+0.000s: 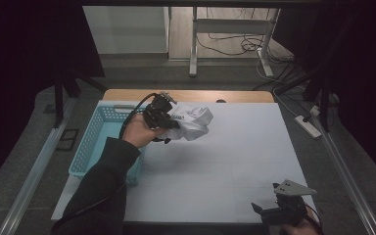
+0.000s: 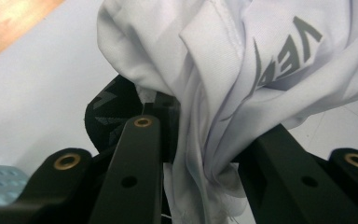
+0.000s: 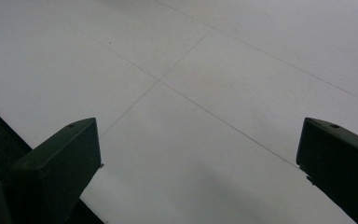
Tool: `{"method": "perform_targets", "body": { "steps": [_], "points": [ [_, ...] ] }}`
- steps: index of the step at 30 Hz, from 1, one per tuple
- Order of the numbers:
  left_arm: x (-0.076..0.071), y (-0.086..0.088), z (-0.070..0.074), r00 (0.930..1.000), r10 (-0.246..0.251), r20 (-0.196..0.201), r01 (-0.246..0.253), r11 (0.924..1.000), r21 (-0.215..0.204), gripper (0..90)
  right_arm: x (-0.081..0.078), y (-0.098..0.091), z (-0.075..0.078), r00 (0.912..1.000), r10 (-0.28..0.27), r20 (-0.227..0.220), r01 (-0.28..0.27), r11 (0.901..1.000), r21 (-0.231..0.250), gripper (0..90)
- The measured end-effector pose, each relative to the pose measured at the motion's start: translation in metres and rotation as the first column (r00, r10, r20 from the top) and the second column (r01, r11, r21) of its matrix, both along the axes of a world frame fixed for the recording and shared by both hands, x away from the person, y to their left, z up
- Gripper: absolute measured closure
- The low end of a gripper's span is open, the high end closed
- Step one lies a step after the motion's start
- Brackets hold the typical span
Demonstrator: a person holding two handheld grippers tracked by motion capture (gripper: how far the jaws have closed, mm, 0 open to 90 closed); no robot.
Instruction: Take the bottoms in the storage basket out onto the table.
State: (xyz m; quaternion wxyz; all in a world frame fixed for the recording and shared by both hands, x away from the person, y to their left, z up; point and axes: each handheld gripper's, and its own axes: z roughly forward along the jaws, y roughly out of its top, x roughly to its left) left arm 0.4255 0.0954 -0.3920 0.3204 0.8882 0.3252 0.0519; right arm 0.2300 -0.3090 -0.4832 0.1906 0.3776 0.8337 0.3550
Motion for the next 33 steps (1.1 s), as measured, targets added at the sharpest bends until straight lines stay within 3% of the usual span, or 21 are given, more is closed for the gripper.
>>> {"method": "perform_targets", "body": {
  "steps": [20, 33],
  "points": [
    [0.012, -0.018, -0.049, 0.9956, 0.019, -0.092, -0.014, 0.9984, 0.055, 74.0, 0.0, 0.0, 0.0, 1.0, 0.0, -0.001, 0.0, 1.0, 0.0, 0.0],
    [0.021, -0.027, -0.074, 0.989, 0.031, -0.145, -0.023, 0.9981, 0.058, 73.4, 0.0, 0.0, 0.0, 1.0, -0.002, 0.0, 0.002, 1.0, -0.001, 0.0]
  ]
}}
